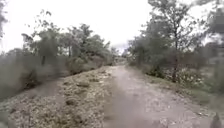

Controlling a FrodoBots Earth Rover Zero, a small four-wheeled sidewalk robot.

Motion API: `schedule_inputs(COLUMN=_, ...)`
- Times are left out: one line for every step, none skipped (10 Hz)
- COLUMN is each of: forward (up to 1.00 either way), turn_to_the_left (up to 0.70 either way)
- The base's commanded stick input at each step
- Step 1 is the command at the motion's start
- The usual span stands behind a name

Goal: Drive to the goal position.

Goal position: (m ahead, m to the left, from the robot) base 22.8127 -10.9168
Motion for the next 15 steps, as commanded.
schedule_inputs(forward=0.7, turn_to_the_left=0.0)
schedule_inputs(forward=0.7, turn_to_the_left=0.02)
schedule_inputs(forward=0.7, turn_to_the_left=0.07)
schedule_inputs(forward=0.7, turn_to_the_left=0.26)
schedule_inputs(forward=0.7, turn_to_the_left=0.12)
schedule_inputs(forward=0.7, turn_to_the_left=0.0)
schedule_inputs(forward=0.7, turn_to_the_left=0.0)
schedule_inputs(forward=0.7, turn_to_the_left=0.0)
schedule_inputs(forward=0.7, turn_to_the_left=0.0)
schedule_inputs(forward=0.7, turn_to_the_left=0.0)
schedule_inputs(forward=0.7, turn_to_the_left=0.0)
schedule_inputs(forward=0.7, turn_to_the_left=0.0)
schedule_inputs(forward=0.7, turn_to_the_left=0.0)
schedule_inputs(forward=0.7, turn_to_the_left=0.0)
schedule_inputs(forward=0.7, turn_to_the_left=0.0)
